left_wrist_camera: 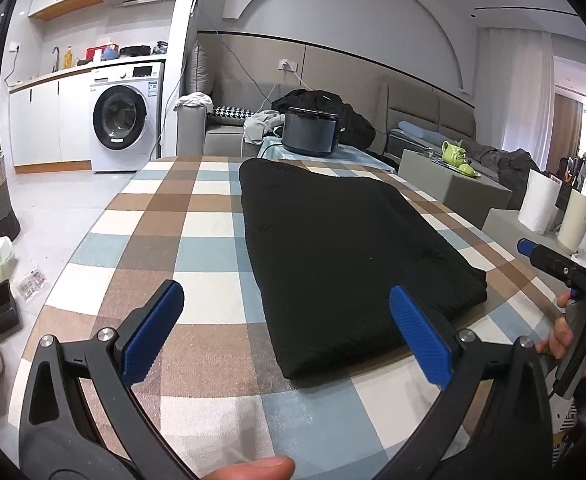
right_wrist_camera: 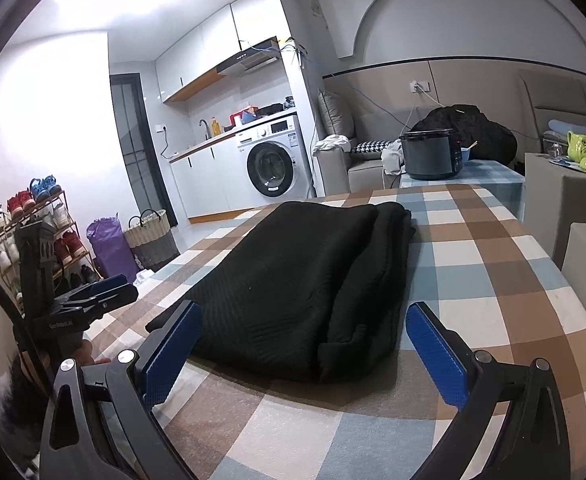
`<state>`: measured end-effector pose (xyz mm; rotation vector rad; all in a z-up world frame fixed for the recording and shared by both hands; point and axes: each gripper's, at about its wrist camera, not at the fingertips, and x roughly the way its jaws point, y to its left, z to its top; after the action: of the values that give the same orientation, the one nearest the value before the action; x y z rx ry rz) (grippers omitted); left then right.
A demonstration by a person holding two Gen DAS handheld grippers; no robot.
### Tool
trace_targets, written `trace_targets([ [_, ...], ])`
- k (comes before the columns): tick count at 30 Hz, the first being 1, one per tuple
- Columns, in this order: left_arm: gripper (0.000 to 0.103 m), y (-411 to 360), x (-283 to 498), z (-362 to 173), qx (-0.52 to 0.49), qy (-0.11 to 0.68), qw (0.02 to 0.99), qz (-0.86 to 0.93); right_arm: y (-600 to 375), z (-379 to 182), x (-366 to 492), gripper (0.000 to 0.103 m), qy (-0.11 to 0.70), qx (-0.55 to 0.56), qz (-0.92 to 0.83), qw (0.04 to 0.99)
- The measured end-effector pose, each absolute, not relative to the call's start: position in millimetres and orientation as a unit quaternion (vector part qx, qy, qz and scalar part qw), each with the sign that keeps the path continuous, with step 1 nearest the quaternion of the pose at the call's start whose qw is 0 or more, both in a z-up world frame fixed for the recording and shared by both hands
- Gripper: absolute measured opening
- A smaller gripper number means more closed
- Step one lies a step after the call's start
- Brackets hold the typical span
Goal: Fold small clothes
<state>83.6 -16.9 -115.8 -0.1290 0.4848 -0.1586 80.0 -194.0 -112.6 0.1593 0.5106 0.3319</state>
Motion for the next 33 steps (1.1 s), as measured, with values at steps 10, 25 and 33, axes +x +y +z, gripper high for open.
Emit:
trace_targets([
  [10, 0.102, -11.6, 82.8, -118.2, -0.069, 0.24, 0.966, -0.072, -195.8, -113.1, 78.9, 0.103, 0.252, 0.083, 0.16, 0.951],
  [25, 0.102, -7.9, 84.9, -120.7, -0.077, 0.244, 0.964, -0.069, -196.5, -113.5, 77.1, 0.103, 0.256, 0.082, 0.159, 0.95],
  [33, 0.102, -8.0, 85.0, -120.7, -0.077, 0.243, 0.964, -0.069, -197.2, -113.6, 77.6, 0.103, 0.256, 0.081, 0.159, 0.95],
])
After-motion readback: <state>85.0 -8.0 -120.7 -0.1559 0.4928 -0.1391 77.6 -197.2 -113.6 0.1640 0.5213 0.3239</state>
